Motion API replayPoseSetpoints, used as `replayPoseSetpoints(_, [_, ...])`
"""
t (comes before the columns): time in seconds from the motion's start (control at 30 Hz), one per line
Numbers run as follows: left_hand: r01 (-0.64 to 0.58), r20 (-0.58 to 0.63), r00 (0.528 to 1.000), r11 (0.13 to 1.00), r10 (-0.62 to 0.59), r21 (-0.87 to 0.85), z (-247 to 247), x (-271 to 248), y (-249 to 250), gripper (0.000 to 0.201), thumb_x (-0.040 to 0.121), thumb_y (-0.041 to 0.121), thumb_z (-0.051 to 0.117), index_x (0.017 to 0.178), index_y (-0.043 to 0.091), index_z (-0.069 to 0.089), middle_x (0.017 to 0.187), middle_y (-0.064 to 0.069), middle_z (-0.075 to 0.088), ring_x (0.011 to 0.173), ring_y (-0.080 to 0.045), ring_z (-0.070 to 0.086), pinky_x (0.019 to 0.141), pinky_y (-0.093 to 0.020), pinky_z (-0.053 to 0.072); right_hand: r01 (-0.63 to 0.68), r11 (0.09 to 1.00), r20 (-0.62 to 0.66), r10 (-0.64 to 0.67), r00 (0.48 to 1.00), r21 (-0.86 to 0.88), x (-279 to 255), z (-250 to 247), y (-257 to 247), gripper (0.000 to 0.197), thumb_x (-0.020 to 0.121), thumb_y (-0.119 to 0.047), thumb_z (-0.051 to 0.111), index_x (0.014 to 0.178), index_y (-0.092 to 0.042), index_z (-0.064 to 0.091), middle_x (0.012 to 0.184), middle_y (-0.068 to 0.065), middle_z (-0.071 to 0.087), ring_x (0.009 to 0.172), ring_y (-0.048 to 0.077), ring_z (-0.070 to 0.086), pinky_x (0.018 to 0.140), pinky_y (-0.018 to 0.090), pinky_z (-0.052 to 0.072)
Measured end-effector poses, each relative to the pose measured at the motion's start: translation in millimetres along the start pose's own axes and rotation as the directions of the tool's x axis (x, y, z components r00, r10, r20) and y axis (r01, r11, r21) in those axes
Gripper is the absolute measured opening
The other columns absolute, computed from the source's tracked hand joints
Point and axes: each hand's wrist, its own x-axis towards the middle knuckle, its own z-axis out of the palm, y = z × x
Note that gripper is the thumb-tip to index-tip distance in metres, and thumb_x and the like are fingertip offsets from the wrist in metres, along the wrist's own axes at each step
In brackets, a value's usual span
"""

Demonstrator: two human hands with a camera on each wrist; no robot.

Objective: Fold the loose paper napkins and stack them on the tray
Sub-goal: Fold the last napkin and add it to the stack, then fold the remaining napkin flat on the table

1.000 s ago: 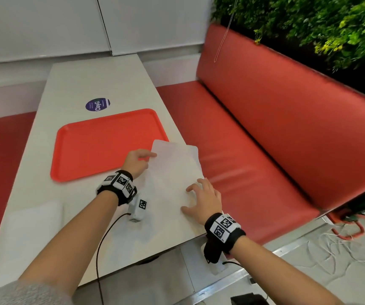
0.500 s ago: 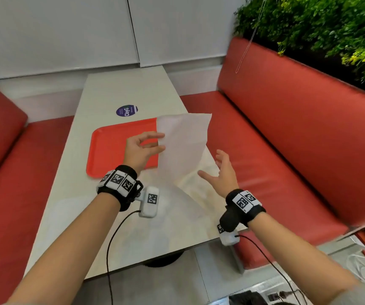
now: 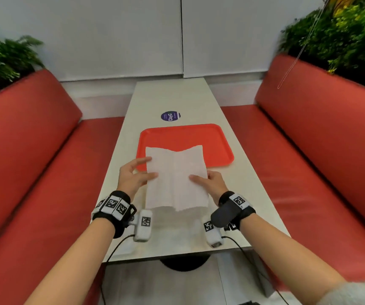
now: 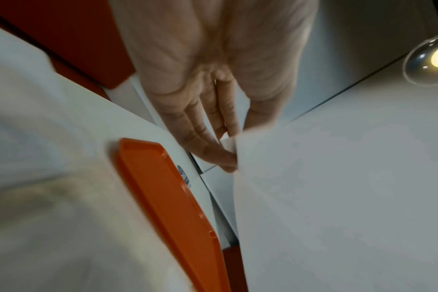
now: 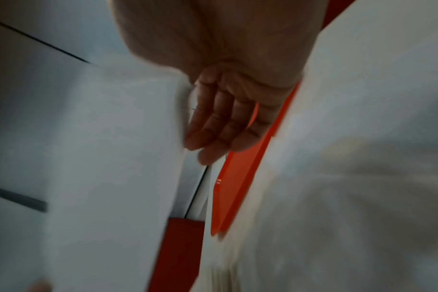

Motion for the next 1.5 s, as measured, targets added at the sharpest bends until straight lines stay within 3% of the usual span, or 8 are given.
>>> replayPoseSetpoints(0.13, [0.049, -0.033, 0.998, 0.998, -0.048, 0.029, -26, -14, -16, 0.046, 0.070, -0.011, 0.075, 0.110, 0.011, 0.070, 0.112, -0.003, 0.064, 0.083, -0.009, 0.068, 0.062, -0.016, 0.053, -0.024, 0.994, -0.027, 0.021, 0.999, -0.106, -3, 17, 16, 0.012, 0.078, -0.016, 0.077, 0.086, -0.010, 0.072, 0.096, 0.010, 0.074, 0.087, 0.027, 0.071, 0.084, 0.044, 0.057])
replayPoseSetpoints(0.33, [-0.061, 0.094, 0.994, 0.994, 0.052, 0.090, -14, -32, -8, 0.052, 0.069, -0.008, 0.079, 0.113, 0.018, 0.068, 0.109, -0.008, 0.063, 0.070, -0.016, 0.060, 0.068, -0.019, 0.054, 0.034, 0.981, 0.054, -0.024, 0.998, -0.189, -12, 45, 17, 0.031, 0.068, -0.032, 0.079, 0.089, -0.010, 0.072, 0.091, 0.007, 0.076, 0.084, 0.027, 0.072, 0.082, 0.048, 0.058])
replayPoseSetpoints(0.5, [-0.181, 0.157, 0.972, 0.983, 0.173, 0.033, 1, -39, -4, 0.062, 0.078, 0.003, 0.077, 0.130, 0.028, 0.057, 0.104, -0.010, 0.069, 0.078, -0.019, 0.068, 0.078, -0.027, 0.058, 0.064, 0.998, 0.137, -0.060, 0.989, -0.024, -22, 72, 13, 0.031, 0.071, -0.010, 0.078, 0.100, -0.014, 0.069, 0.100, 0.017, 0.072, 0.086, 0.030, 0.070, 0.083, 0.049, 0.057])
replayPoseSetpoints(0.67, [-0.206, -0.072, 0.975, 0.975, 0.211, 0.080, -23, -37, -16, 0.028, 0.090, 0.012, 0.066, 0.117, 0.018, 0.062, 0.101, -0.001, 0.067, 0.097, -0.016, 0.063, 0.089, -0.032, 0.051, 0.057, 0.995, 0.131, -0.067, 0.989, 0.082, -28, 82, 17, 0.022, 0.079, -0.006, 0.071, 0.097, -0.018, 0.069, 0.089, 0.013, 0.073, 0.075, 0.024, 0.069, 0.070, 0.037, 0.057])
replayPoseSetpoints(0.97, [0.268, 0.070, 0.963, 0.955, -0.261, -0.124, -66, -55, -45, 0.039, 0.093, 0.017, 0.062, 0.126, 0.026, 0.044, 0.105, -0.013, 0.066, 0.082, -0.023, 0.067, 0.071, -0.030, 0.054, -0.045, 0.991, 0.242, 0.014, 0.970, 0.122, -34, 116, 23, 0.027, 0.092, 0.003, 0.055, 0.111, -0.013, 0.064, 0.089, 0.006, 0.073, 0.069, 0.014, 0.069, 0.055, 0.021, 0.050])
replayPoseSetpoints(1.2, [0.250, 0.002, 0.968, 0.968, -0.251, -0.032, -102, -44, -63, 0.045, 0.085, 0.020, 0.073, 0.125, 0.018, 0.051, 0.112, -0.025, 0.063, 0.098, -0.031, 0.067, 0.079, -0.041, 0.057, -0.216, 0.976, 0.203, 0.215, 0.955, -0.018, -35, 148, 21, 0.057, 0.096, -0.062, 0.028, 0.101, -0.020, 0.067, 0.093, 0.000, 0.070, 0.087, 0.021, 0.066, 0.075, 0.034, 0.055])
replayPoseSetpoints(1.37, [0.041, -0.042, 0.999, 0.980, -0.033, 0.196, -118, -34, -58, 0.036, 0.084, 0.016, 0.073, 0.112, 0.024, 0.052, 0.082, -0.011, 0.060, 0.072, -0.023, 0.063, 0.060, -0.035, 0.056, -0.025, 0.990, 0.187, 0.051, 0.981, -0.142, -23, 163, 28, 0.050, 0.084, -0.012, 0.071, 0.130, -0.010, 0.054, 0.108, 0.011, 0.071, 0.098, 0.026, 0.069, 0.085, 0.048, 0.057])
replayPoseSetpoints(1.5, [-0.020, -0.020, 0.999, 0.970, 0.026, 0.243, -132, -29, -56, 0.021, 0.084, 0.016, 0.074, 0.103, 0.023, 0.068, 0.096, 0.001, 0.061, 0.069, -0.020, 0.063, 0.065, -0.026, 0.051, 0.066, 0.984, 0.174, -0.037, 0.984, -0.163, -20, 173, 29, 0.075, 0.076, -0.006, 0.076, 0.140, -0.024, 0.041, 0.105, 0.009, 0.065, 0.079, 0.020, 0.067, 0.065, 0.030, 0.055])
